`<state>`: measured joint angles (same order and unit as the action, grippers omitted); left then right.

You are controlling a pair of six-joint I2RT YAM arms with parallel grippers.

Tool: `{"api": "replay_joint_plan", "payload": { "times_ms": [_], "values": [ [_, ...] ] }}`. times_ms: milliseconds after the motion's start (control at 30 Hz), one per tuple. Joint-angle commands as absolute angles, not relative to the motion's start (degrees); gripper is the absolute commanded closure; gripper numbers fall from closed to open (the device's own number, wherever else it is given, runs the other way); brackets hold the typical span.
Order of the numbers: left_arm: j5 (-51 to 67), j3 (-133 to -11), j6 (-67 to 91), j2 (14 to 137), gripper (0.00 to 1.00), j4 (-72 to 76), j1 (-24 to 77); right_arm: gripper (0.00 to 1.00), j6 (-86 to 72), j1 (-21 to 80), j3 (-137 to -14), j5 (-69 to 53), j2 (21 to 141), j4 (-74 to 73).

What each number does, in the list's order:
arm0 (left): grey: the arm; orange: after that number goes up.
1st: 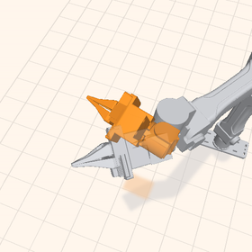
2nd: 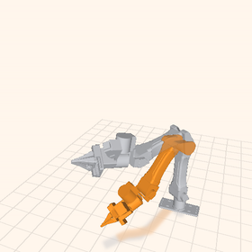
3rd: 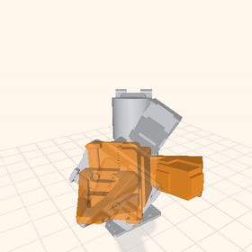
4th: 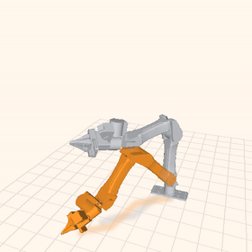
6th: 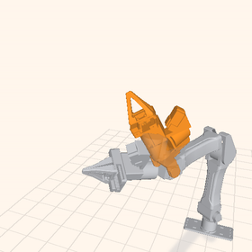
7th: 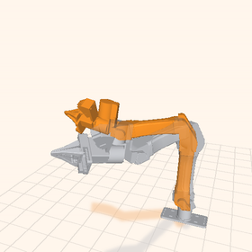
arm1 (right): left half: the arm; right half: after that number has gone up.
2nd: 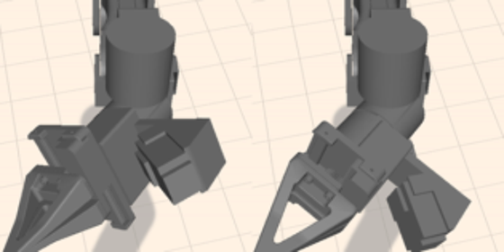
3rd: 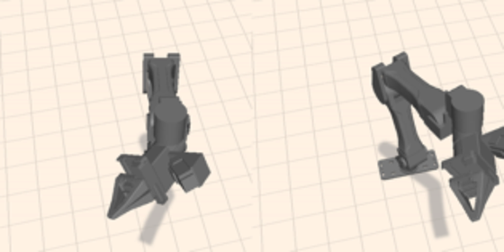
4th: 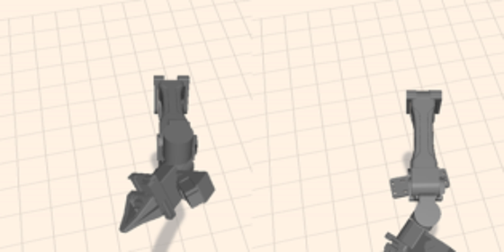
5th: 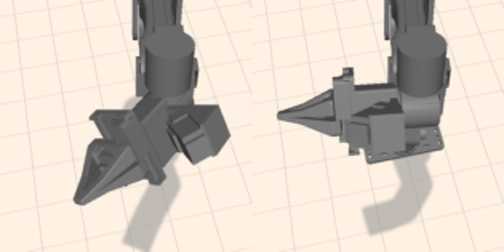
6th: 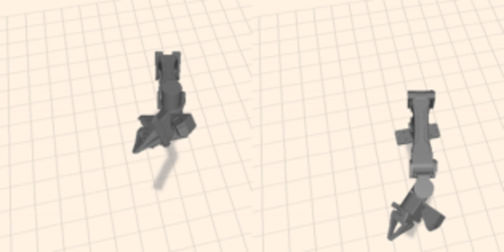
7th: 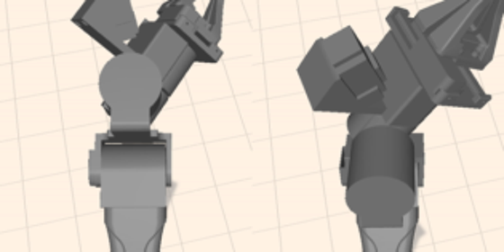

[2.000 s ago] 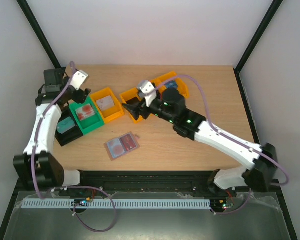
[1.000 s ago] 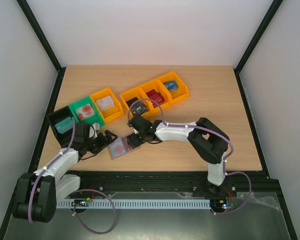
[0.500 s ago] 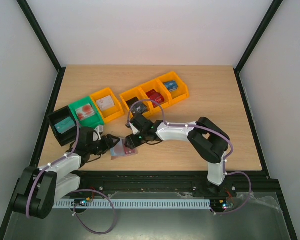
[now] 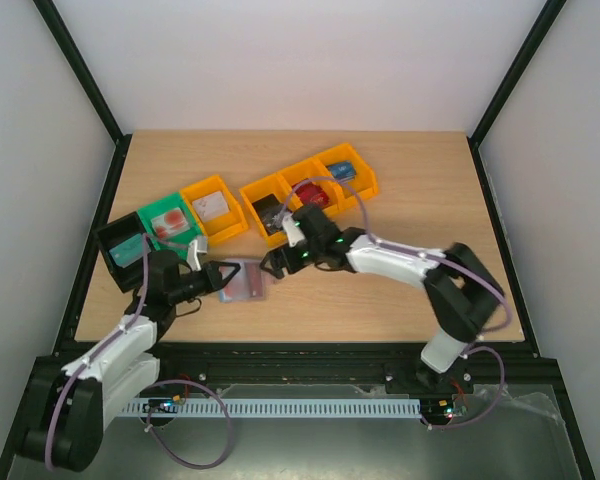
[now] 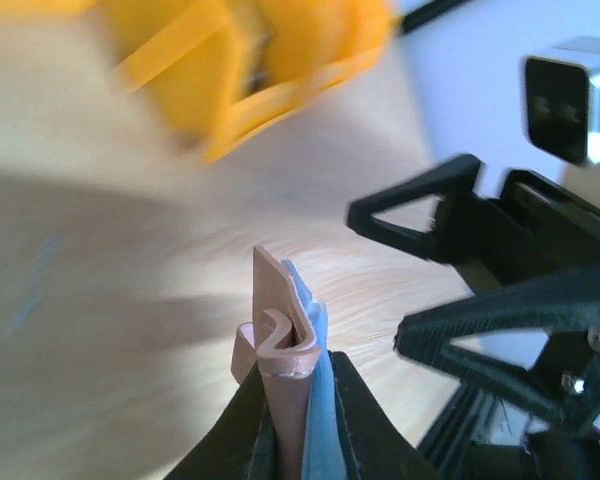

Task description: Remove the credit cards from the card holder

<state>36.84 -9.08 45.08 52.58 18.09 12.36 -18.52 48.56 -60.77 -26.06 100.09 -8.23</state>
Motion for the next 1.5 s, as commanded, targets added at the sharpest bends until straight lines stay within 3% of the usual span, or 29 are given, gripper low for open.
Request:
{"api": "replay_joint_plan", "payload": {
  "times_ms": [0, 167, 300, 533, 767, 1033, 1133, 1200, 1233, 1333, 1400, 1467],
  "values": [
    [48.57, -14.99, 36.63, 44.77, 0.98, 31.38, 12.59, 0.02, -8.02, 45.42, -58.19, -33.31, 85.39, -3.02],
    [58.33, -21.53, 23.0, 38.77, 0.98, 30.35, 12.65, 0.01, -2.23, 44.04, -56.47, -40.86, 76.0, 1.45],
    [62.67, -23.31, 21.2, 37.18, 0.98, 33.1, 12.86, 0.01, -0.39, 44.03, -57.69, -47.71, 74.81, 2.28],
    [60.05, -23.22, 23.35, 36.61, 0.98, 37.33, 13.66, 0.01, -4.48, 44.98, -59.44, -59.03, 78.31, 4.78],
    [57.49, -22.96, 24.16, 36.76, 0.98, 38.15, 13.94, 0.02, -6.47, 49.74, -59.57, -54.87, 79.76, 9.02],
    [57.24, -22.25, 24.4, 36.67, 0.98, 38.51, 14.6, 0.61, -13.7, 49.84, -57.91, -48.67, 80.19, 18.35],
    [57.4, -21.86, 24.9, 36.36, 0.98, 38.62, 14.68, 0.94, -11.92, 49.7, -58.35, -48.73, 79.85, 17.05],
    [57.84, -21.59, 25.17, 36.02, 0.96, 38.75, 14.61, 0.98, -10.61, 49.03, -58.15, -49.18, 78.98, 15.95],
    [58.09, -21.57, 25.35, 35.91, 0.88, 38.62, 14.55, 0.98, -9.8, 48.54, -58.14, -49.88, 78.47, 15.14],
    [59.75, -21.46, 25.84, 35.91, 0.46, 38.36, 14.25, 0.98, -6.02, 46.41, -58.55, -53.06, 76.59, 10.91],
    [61.3, -21.74, 25.55, 35.88, 0.32, 36.87, 13.18, 0.98, -1.86, 45.18, -59.59, -55.29, 75.48, 5.64],
    [63.33, -22.32, 23.09, 35.71, 0.28, 33.67, 11.8, 0.98, 4.03, 44.81, -61.27, -57.2, 74.71, -1.55]
  ]
}}
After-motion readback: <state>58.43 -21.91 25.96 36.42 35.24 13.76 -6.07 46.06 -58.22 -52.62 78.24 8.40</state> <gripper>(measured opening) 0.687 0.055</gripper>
